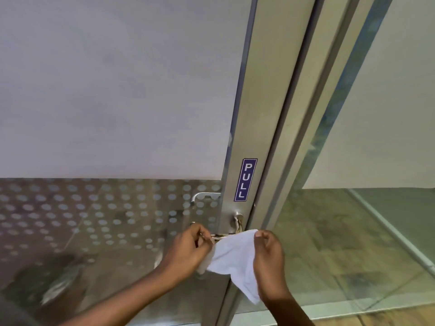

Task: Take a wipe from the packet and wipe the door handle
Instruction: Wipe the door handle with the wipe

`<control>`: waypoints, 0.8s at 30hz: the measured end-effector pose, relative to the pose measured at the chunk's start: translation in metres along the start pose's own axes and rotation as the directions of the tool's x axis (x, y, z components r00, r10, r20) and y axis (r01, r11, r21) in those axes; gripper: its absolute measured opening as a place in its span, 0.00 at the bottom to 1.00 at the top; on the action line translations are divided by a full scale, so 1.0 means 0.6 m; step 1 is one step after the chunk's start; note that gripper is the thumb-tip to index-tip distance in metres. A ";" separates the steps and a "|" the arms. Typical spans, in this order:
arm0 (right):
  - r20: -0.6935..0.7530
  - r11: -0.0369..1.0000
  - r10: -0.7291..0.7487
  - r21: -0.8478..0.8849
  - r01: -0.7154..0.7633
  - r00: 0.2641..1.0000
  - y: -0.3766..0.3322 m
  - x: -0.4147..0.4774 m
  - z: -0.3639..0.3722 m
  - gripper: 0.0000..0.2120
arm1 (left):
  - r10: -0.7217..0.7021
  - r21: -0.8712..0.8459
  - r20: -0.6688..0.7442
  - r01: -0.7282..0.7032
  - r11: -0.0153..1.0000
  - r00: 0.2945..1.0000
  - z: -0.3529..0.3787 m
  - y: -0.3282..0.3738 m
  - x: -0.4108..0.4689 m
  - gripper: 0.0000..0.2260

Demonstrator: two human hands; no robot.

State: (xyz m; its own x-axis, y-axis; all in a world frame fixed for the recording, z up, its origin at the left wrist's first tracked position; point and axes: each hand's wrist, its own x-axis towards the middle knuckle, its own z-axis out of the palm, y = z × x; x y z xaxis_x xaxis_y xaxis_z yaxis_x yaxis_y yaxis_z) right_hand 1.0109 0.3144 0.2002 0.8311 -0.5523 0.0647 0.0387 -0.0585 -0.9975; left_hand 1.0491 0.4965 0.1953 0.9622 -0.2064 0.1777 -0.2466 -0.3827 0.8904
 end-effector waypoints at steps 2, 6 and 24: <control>-0.102 0.994 -0.088 -0.077 0.081 0.991 -0.003 0.035 -0.004 0.10 | 0.171 0.111 -0.049 -0.165 0.980 0.984 -0.011 -0.009 0.008 0.04; -0.169 0.952 -0.210 -0.261 0.161 0.963 -0.002 0.072 0.006 0.06 | 0.497 0.255 -0.091 -0.462 0.849 0.863 -0.034 -0.027 0.010 0.04; -0.240 0.980 -0.017 -0.197 -0.032 0.971 0.060 0.077 0.113 0.06 | 0.617 0.791 0.135 -0.459 0.404 0.775 -0.090 -0.124 0.081 0.36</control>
State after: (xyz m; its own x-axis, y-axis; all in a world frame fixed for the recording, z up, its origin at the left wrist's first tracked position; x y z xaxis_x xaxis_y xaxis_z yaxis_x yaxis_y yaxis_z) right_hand 1.0881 0.3432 0.1654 0.6732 -0.7345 0.0859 -0.0980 -0.2037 -0.9741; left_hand 1.1203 0.5638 0.1601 0.5778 -0.5176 0.6310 -0.6332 -0.7721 -0.0536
